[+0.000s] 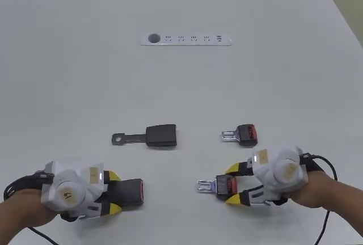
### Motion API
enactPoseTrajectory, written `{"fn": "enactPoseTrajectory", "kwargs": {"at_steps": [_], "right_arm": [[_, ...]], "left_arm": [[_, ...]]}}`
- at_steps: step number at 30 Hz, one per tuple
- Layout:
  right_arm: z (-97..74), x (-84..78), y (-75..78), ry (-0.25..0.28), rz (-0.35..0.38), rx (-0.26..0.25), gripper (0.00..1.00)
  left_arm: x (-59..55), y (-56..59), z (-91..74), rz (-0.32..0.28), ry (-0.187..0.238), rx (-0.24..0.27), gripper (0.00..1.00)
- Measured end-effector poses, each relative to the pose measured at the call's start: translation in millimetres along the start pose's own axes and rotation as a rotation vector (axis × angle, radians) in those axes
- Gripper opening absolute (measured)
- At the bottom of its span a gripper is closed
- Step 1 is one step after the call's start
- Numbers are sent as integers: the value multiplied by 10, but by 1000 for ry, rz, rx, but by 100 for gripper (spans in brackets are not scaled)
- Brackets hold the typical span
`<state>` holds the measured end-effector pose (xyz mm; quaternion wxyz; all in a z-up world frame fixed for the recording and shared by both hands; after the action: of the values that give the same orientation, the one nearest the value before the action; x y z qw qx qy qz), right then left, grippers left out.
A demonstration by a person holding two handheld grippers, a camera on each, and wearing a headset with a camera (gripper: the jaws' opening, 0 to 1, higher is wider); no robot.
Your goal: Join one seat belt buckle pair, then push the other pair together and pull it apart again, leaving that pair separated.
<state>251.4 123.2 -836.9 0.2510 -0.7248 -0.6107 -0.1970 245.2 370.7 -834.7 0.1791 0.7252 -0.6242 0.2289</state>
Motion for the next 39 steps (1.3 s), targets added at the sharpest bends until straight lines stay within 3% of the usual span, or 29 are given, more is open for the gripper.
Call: {"fn": "enactPoseTrajectory", "kwargs": {"at_steps": [13,39], "right_arm": [[125,157,-37,4,-21,1,35],[608,742,-138,120,-47,28,35]], "left_arm": [[-9,-15,0,16,-45,-19,34],[-26,-14,-4,27,-76,-33,34]]}}
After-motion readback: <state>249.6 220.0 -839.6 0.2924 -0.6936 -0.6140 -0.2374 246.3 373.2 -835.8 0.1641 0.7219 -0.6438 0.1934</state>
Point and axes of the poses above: the centre of the closed fingertips' face, and the gripper's own axes: z roughly forward along the fingers, y roughly to its right, x roughly out of its top, the point moved 3 cm from there along -z, roughly backward along the fingers, and after that the axes turned 2 degrees about x, right-handed, at the moved point
